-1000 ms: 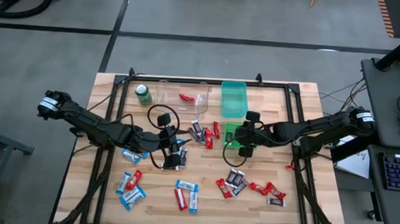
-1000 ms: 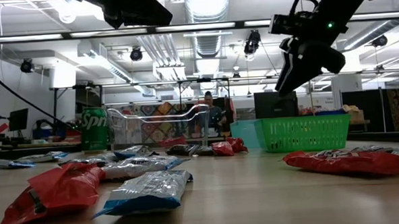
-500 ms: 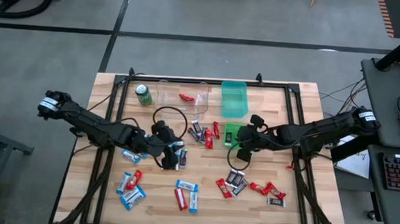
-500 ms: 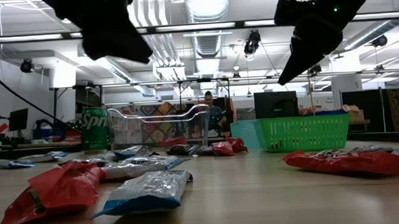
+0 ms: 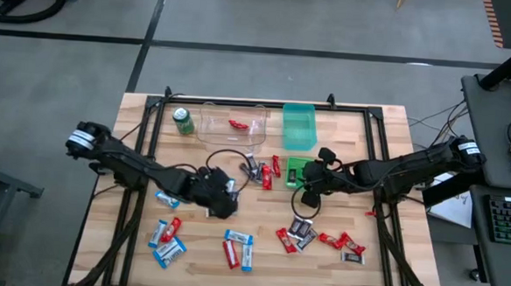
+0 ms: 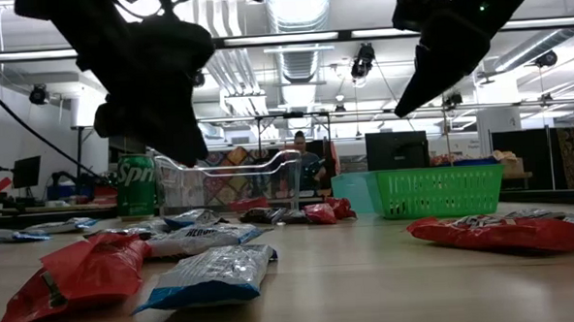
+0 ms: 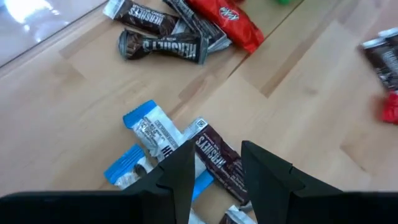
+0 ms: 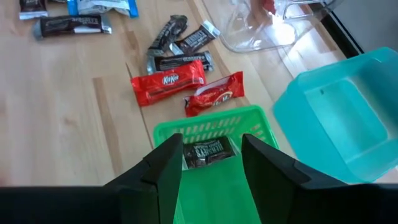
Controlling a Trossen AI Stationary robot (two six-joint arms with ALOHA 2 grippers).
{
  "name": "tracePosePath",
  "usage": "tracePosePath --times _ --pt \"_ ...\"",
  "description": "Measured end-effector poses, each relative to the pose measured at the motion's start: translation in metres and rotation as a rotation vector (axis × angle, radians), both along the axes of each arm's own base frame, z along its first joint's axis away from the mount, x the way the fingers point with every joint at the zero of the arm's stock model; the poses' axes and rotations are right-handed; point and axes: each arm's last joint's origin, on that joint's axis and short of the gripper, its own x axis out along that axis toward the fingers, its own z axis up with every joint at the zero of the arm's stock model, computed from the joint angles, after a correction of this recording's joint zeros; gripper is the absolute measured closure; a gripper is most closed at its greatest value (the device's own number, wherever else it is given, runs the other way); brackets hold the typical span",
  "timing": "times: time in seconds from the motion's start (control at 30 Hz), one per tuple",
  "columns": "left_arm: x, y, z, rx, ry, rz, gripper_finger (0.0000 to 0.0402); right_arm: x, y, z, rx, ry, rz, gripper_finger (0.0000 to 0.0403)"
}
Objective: Sort candy
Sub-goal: Put the white chocolate bar into the blue bin
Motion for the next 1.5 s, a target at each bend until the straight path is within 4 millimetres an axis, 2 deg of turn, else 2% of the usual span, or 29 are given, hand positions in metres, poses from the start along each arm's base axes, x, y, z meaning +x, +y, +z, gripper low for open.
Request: tracePosePath --times 0.23,0.6,0.77,1.03,1.13,1.2,1.4,1.5 --pt "0.015 -0.002 -0.002 0.056 0.111 0.03 0.0279 0.001 0.001 0.002 0.015 -0.009 0.009 0.0221" --pt "0.026 0.014 -0.023 0.084 0.214 0.107 0.0207 0.002 0.001 0.005 0.016 -0.013 0.018 0.0213" --pt "0.03 0.021 -0.031 0.101 0.24 0.131 0.021 0.002 0.001 0.005 0.016 -0.012 0.019 0.0213" --pt "0.032 0.02 -0.048 0.092 0.294 0.123 0.0215 0.002 0.001 0.005 0.017 -0.013 0.017 0.0213" --pt "0.033 0.02 -0.05 0.093 0.304 0.119 0.0234 0.002 0.001 0.005 0.017 -0.013 0.017 0.0213" --pt "0.033 0.02 -0.051 0.094 0.308 0.115 0.026 0.002 0.001 0.005 0.017 -0.013 0.017 0.0213" --pt "0.032 0.02 -0.05 0.09 0.31 0.102 0.0378 0.002 0.001 0.005 0.017 -0.013 0.017 0.0213" --pt "0.032 0.019 -0.047 0.083 0.316 0.072 0.0388 0.002 0.001 0.005 0.017 -0.013 0.017 0.0213"
